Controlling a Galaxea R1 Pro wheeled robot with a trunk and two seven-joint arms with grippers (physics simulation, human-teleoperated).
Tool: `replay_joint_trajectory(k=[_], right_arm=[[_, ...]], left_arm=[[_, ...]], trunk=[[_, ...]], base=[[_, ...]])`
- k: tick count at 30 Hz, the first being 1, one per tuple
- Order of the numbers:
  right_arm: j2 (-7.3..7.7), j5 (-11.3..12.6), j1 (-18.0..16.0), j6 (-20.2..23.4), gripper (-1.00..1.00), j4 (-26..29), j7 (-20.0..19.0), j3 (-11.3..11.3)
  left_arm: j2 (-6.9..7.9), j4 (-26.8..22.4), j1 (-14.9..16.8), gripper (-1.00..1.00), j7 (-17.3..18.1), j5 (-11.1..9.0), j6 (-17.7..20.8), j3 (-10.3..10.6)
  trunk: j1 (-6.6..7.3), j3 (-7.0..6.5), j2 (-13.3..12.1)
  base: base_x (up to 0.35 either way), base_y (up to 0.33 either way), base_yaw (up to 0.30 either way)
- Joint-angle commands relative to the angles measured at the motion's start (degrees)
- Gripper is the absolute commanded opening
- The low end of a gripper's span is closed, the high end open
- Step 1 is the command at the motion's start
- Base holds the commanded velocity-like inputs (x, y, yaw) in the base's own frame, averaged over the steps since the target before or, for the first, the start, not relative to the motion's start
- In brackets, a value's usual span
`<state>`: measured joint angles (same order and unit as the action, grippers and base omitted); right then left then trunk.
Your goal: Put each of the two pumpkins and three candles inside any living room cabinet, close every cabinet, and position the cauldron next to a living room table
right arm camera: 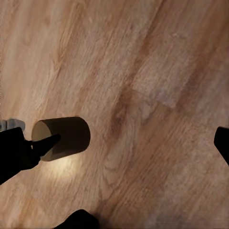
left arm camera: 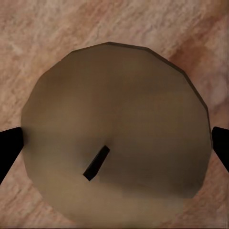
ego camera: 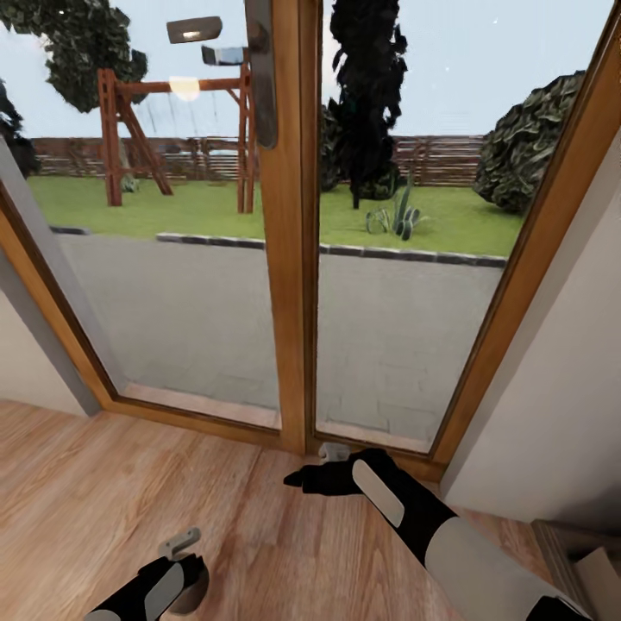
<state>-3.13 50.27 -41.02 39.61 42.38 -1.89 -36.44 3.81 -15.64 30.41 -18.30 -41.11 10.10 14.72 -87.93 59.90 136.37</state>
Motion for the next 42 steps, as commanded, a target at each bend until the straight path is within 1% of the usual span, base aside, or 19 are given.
replay_joint_trajectory(k=[1,5,11,13,14,17,20,23,24,25,27,37,42], right_arm=[[-0.01,-0.2,0.0,0.0,1.00,0.0,-0.2,0.0],[-0.05,-0.1,0.1,-1.4,1.00,-0.1,-0.2,0.0],[0.01,-0.1,0.2,-2.7,1.00,-0.2,-0.3,0.0],[-0.05,-0.1,0.5,-3.8,1.00,-0.3,-0.3,0.0],[-0.04,-0.1,0.7,-4.1,1.00,-0.3,-0.3,0.0],[-0.03,-0.6,1.1,-4.6,1.00,-0.3,-0.2,-0.1],[-0.03,-0.9,1.2,-5.0,1.00,-0.3,-0.3,-0.1],[-0.03,-1.1,1.7,-6.1,1.00,-0.3,-0.5,-0.3],[0.04,-1.1,1.9,-6.4,1.00,-0.4,-0.5,-1.4],[0.05,-1.1,1.9,-7.0,1.00,-0.7,-0.5,-1.6],[0.05,-1.1,1.9,-7.9,1.00,-1.3,-0.7,-1.7],[0.09,-1.2,2.1,-9.7,1.00,-1.9,-1.0,-1.8],[0.13,-1.1,2.1,-9.9,1.00,-2.0,-0.9,-1.8]], left_arm=[[0.06,-0.2,0.0,-1.00,-0.4,-0.3,0.8,0.5],[0.06,-0.2,0.0,-1.00,-0.4,-0.3,1.8,0.5],[0.06,-0.2,0.0,-1.00,-0.4,-0.3,1.9,0.5],[0.13,-0.2,0.0,-1.00,-0.4,-0.3,2.0,0.5],[0.13,-0.2,0.0,-1.00,-0.4,-0.5,2.0,0.5],[0.15,-0.2,0.0,-1.00,-0.4,-2.0,2.0,0.5],[0.15,-0.2,0.0,-1.00,-0.4,-2.5,2.0,0.5],[0.15,-0.2,0.0,-1.00,-0.4,-2.6,2.0,0.6],[0.15,-0.2,0.0,-1.00,-0.4,-2.7,2.0,0.6],[0.13,-0.2,0.0,-1.00,-0.4,-2.7,2.0,0.6],[0.08,-0.2,0.0,-1.00,-0.4,-2.7,2.0,0.6],[0.07,-0.2,0.0,-1.00,-0.4,-2.7,2.0,0.6],[0.06,-0.2,0.0,-1.00,-0.4,-2.7,2.0,0.6]], trunk=[[0.24,-0.14,-0.4],[1.11,-0.85,-2.0],[2.43,-1.93,-4.4],[2.87,-2.29,-5.2],[3.09,-2.47,-5.6],[3.75,-3.01,-6.8],[4.41,-3.55,-8.0],[5.07,-4.09,-9.2],[5.29,-4.26,-9.6],[5.51,-4.44,-10.0],[5.95,-4.80,-10.8],[8.14,-6.60,-14.8],[9.24,-7.50,-16.8]], base=[[0.000,0.000,0.000],[0.000,0.000,0.000],[0.000,0.000,0.003],[0.000,0.000,0.091],[0.000,0.000,0.152],[-0.148,0.000,0.219],[-0.141,0.000,0.272],[-0.026,0.000,0.262],[-0.002,0.000,0.031],[-0.001,0.000,0.016],[0.000,0.000,0.007],[0.000,0.000,0.005],[0.000,0.000,0.209]])
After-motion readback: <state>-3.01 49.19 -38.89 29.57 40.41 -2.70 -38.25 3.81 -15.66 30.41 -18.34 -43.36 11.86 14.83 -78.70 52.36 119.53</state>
